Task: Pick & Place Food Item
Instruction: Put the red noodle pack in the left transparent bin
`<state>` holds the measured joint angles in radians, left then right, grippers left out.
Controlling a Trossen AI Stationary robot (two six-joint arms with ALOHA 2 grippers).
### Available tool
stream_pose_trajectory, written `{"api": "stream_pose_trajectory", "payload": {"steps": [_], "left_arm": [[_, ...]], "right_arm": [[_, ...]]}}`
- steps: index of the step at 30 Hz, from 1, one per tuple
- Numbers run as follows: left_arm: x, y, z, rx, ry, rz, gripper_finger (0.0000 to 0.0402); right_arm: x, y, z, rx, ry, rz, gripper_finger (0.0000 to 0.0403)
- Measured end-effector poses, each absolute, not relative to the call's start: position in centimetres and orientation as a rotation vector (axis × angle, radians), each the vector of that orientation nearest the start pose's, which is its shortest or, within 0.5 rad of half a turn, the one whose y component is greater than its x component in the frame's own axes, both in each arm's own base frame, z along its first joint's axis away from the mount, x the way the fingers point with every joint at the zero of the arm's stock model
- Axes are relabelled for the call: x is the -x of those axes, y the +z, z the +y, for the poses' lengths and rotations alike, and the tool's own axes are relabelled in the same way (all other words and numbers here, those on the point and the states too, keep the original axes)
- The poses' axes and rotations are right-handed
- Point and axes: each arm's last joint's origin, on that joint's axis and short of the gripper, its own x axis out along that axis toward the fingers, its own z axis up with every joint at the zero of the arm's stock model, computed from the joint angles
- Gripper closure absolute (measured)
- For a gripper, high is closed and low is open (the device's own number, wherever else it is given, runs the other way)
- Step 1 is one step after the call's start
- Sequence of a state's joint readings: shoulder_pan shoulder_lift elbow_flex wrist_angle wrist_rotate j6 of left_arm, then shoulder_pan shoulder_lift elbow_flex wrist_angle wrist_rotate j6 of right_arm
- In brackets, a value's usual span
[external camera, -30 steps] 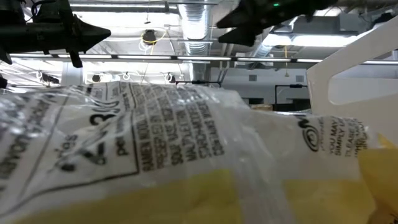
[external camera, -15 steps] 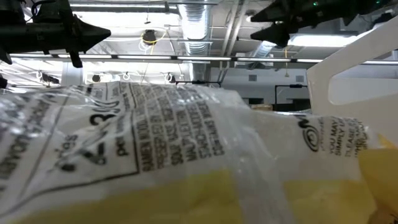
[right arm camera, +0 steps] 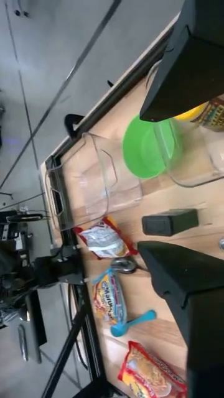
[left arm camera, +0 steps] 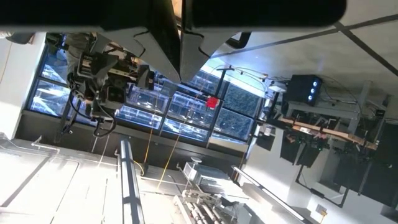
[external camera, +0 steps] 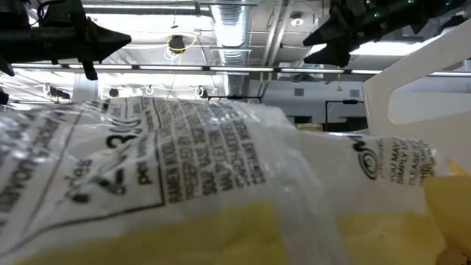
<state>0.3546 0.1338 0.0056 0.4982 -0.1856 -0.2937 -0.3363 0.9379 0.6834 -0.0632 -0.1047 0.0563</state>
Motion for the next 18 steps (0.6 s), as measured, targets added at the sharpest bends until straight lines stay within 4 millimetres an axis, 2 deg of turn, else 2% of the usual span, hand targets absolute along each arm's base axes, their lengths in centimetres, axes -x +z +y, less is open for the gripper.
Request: {"api": "stream_pose_trajectory", "payload": {"steps": [12,15,18], "left_arm": [[-9.1,20.2,3.9,0.252,0.475,-0.449,0.0402],[-9.1,20.2,3.9,0.252,0.475,-0.449,0.0402],[-9.1,20.2,3.9,0.252,0.475,-0.449,0.0402]], "right_arm": [[-19.5,28.8,-6.1,-0.148,-0.220,0.267,0.0081],[-19.1,29.2,-5.9,-0.112,-0.214,0.254,0.0096],[-18.7,29.4,-5.5,-0.078,-0.198,0.250,0.0128]]}}
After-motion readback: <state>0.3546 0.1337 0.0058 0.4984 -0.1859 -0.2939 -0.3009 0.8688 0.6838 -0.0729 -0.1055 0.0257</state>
